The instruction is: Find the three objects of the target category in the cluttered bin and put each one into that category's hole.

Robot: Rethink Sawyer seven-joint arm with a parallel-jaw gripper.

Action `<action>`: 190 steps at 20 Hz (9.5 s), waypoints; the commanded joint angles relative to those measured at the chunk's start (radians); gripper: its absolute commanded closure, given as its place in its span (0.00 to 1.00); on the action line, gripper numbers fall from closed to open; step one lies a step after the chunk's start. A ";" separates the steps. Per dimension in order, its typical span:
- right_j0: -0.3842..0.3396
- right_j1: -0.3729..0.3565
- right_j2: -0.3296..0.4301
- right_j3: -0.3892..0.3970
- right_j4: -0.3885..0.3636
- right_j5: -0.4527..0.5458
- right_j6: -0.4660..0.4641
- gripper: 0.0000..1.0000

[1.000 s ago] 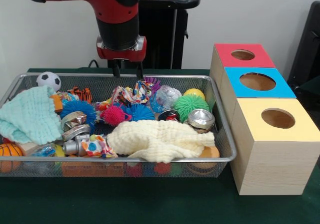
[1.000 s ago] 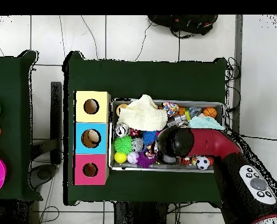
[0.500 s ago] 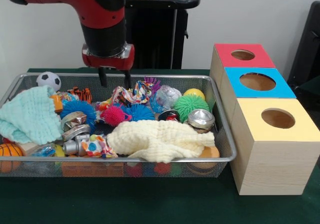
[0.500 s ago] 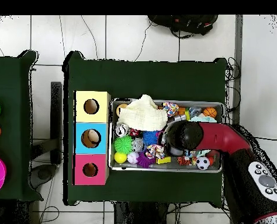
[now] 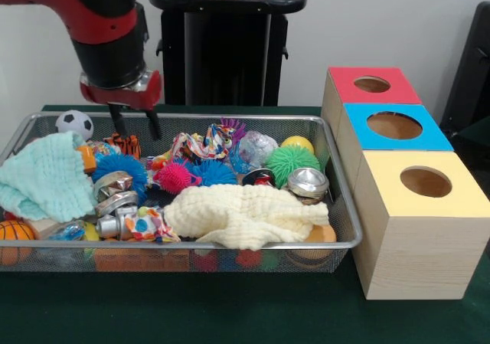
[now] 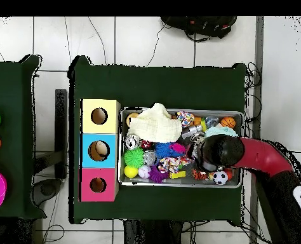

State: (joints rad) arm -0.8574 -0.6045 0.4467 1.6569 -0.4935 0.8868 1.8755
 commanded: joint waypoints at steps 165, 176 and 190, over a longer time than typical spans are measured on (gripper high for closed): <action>0.167 0.597 -0.514 -0.135 -0.029 -0.446 -0.088 1.00; 0.242 0.387 -0.497 0.000 0.046 -0.247 -0.097 1.00; 0.137 0.228 -0.397 0.111 0.015 -0.306 -0.182 1.00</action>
State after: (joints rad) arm -0.6131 -0.3784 -0.0626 1.6264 -0.4279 0.4651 1.8741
